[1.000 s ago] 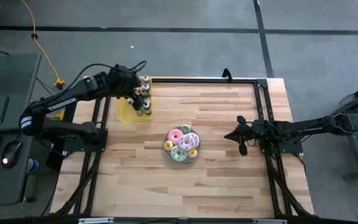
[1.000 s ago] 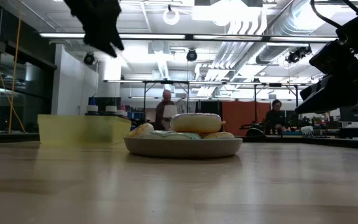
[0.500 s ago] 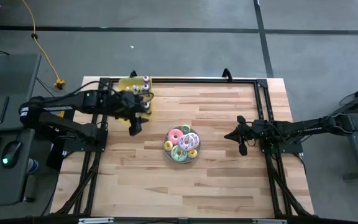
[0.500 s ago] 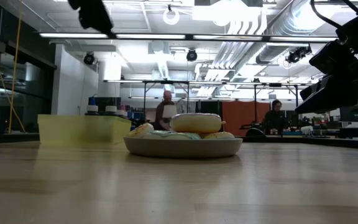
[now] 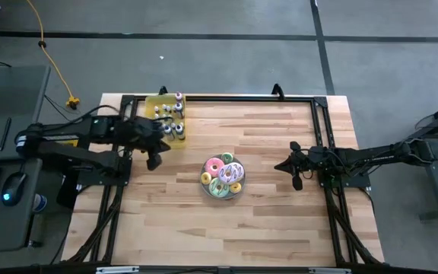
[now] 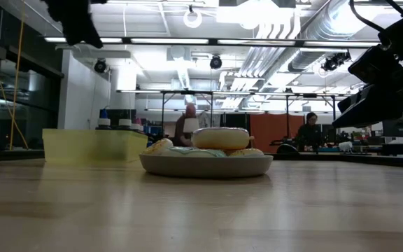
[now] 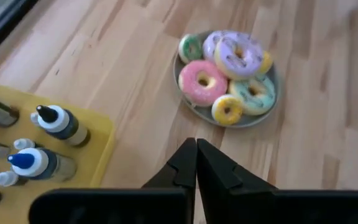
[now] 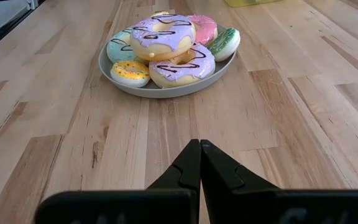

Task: Pick & Place food coloring
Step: Return to Home Position

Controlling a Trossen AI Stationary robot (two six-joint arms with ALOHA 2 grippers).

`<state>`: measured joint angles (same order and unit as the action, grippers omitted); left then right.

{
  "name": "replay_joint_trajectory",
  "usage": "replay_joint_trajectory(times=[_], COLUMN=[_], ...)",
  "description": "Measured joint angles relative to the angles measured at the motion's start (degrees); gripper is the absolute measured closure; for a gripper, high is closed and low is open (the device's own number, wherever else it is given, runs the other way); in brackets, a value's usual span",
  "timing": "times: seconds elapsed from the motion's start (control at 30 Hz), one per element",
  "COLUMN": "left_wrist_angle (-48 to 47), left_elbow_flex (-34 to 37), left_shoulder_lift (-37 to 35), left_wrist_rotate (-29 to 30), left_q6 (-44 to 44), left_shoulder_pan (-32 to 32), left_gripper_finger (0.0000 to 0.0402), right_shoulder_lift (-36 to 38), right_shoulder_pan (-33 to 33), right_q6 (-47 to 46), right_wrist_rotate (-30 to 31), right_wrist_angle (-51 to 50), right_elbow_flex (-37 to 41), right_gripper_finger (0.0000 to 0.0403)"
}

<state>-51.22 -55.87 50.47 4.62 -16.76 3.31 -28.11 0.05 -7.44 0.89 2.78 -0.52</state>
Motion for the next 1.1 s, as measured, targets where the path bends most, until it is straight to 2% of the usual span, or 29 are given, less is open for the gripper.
replay_joint_trajectory(times=[0.17, 0.3, 0.4, 0.57, 0.63, 0.7, 0.87, 1.1], left_wrist_angle=[8.38, 19.63, 24.00, 26.69, 30.52, 34.33, 41.90, 55.09], left_elbow_flex=[10.64, 18.88, 23.96, 31.81, 34.65, 37.43, 40.07, 42.64], left_shoulder_lift=[-11.69, -21.49, -28.83, -40.47, -45.27, -49.62, -50.00, -50.03], left_wrist_rotate=[-0.57, -4.86, -7.98, -6.58, -7.80, -11.42, -21.41, -21.18], left_q6=[1.27, 9.63, 13.78, 14.06, 14.61, 15.08, 15.47, 15.46], left_shoulder_pan=[-0.09, 0.03, 0.02, 0.04, 0.04, 0.04, 0.02, 0.02], left_gripper_finger=[0.0400, 0.0401, 0.0401, 0.0401, 0.0401, 0.0401, 0.0401, 0.0401], right_shoulder_lift=[0.01, -0.01, 0.01, 0.01, 0.01, -0.01, -0.01, -0.01], right_shoulder_pan=[0.01, -0.01, 0.00, -0.01, -0.01, 0.00, -0.01, -0.01], right_q6=[0.00, 0.00, 0.00, 0.00, 0.00, 0.00, 0.00, 0.00], right_wrist_rotate=[0.00, -0.02, -0.02, 0.00, -0.01, 0.00, 0.00, -0.01], right_wrist_angle=[-0.01, -0.01, 0.00, 0.01, -0.01, 0.01, 0.02, 0.01], right_elbow_flex=[0.01, 0.01, -0.01, -0.01, 0.00, 0.00, -0.01, 0.00], right_gripper_finger=[0.0402, 0.0402, 0.0402, 0.0402, 0.0402, 0.0402, 0.0402, 0.0402])
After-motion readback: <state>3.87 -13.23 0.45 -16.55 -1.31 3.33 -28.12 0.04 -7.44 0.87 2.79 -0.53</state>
